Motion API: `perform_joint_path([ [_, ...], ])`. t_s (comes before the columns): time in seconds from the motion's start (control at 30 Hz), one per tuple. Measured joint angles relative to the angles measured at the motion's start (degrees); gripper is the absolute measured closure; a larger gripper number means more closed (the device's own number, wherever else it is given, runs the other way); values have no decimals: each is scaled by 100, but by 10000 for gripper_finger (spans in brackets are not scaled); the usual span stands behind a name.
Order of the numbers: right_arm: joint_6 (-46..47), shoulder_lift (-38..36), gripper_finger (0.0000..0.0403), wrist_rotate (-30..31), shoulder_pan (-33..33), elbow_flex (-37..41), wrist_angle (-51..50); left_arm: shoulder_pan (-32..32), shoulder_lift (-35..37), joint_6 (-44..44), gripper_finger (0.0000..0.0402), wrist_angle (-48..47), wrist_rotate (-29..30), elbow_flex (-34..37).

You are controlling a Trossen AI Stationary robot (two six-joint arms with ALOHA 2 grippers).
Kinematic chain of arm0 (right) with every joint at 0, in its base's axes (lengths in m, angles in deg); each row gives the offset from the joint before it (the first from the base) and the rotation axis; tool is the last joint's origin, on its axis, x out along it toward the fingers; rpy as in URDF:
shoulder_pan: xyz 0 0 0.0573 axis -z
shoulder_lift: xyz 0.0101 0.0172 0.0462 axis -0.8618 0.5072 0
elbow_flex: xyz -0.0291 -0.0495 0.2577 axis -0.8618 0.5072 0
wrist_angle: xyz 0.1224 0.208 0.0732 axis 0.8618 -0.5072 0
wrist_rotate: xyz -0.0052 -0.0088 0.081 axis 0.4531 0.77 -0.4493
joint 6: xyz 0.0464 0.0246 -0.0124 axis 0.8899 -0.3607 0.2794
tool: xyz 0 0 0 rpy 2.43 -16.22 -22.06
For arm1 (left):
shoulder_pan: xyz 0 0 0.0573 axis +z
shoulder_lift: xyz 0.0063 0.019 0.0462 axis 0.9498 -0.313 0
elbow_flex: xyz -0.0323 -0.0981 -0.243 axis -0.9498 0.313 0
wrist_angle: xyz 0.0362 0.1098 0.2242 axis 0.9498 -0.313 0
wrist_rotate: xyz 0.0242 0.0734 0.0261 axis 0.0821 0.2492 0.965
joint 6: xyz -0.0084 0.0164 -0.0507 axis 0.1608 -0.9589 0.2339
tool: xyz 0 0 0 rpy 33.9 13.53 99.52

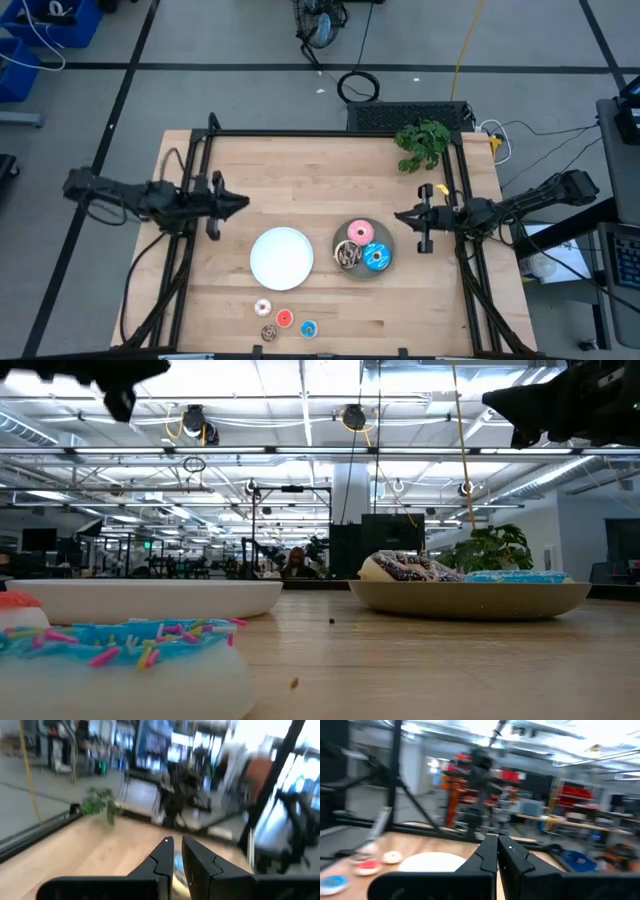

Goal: Pick & Place donuts
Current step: Put the small white donut on the white plate

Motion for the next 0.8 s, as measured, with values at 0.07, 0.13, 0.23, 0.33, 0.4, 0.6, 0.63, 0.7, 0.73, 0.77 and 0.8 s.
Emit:
perform_joint_path([
  [0.07,-107,0,403,341,0,0,-15,-332,-758,1,360,-927,232,-794],
  [0.13,-113,4,403,598,0,2,-104,-605,-1567,70,360,-1956,330,-1587],
  [0.23,-104,4,403,585,2,4,-294,-848,-2764,486,360,-3294,366,-2569],
  [0.33,-118,11,403,584,0,4,-349,-1014,-3844,493,360,-3988,239,-3290],
  [0.4,-123,13,403,584,0,4,-360,-1130,-4487,389,360,-4382,164,-3738],
  [0.6,-29,13,403,571,0,7,-575,-1301,-5962,958,360,-5407,-194,-4932],
  [0.63,3,18,403,570,-2,7,-642,-1339,-6128,1184,360,-5537,-204,-5066],
  [0.7,56,16,403,569,-2,7,-624,-1405,-6386,1698,360,-5647,-260,-5256],
  [0.73,106,14,403,566,-2,7,-576,-1439,-6480,1970,360,-5669,-381,-5315],
  [0.77,180,13,403,566,-2,7,-537,-1485,-6549,2184,360,-5677,-580,-5348],
  [0.8,293,15,403,565,-2,7,-496,-1540,-6598,2319,360,-5692,-813,-5374],
])
